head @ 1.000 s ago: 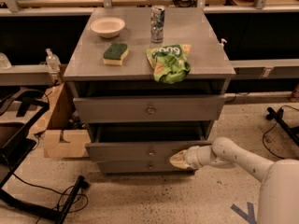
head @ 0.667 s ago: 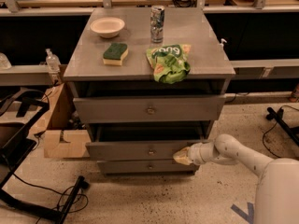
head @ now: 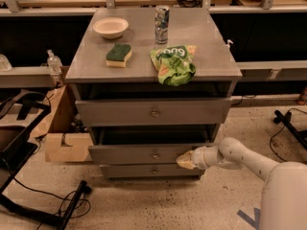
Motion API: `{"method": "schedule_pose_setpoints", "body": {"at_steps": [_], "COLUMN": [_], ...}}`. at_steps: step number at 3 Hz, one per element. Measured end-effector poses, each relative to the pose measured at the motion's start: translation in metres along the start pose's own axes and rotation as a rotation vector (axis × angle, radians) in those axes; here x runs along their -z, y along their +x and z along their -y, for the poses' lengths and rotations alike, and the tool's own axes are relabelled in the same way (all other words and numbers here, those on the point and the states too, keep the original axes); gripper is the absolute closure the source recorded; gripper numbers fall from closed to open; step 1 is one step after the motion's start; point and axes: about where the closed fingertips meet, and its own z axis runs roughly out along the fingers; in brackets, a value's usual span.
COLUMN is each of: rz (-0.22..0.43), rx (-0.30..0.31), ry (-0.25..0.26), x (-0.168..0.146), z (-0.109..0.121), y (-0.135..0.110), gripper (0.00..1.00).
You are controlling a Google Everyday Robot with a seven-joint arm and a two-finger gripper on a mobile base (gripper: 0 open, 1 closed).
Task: Close middle drawer
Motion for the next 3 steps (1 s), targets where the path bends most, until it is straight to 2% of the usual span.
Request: {"method": "schedule_pose_setpoints", "body": {"at_steps": [2,3], "rz": [0.001,0.001], "rx": [0.000,0.000], "ry": [-0.007,-0.009], "x": [-0.0027,-0.0037], "z": [-0.0057,-0.0064], "y": [0.0008,0.0006], "gripper": [0.00,0.02]}}
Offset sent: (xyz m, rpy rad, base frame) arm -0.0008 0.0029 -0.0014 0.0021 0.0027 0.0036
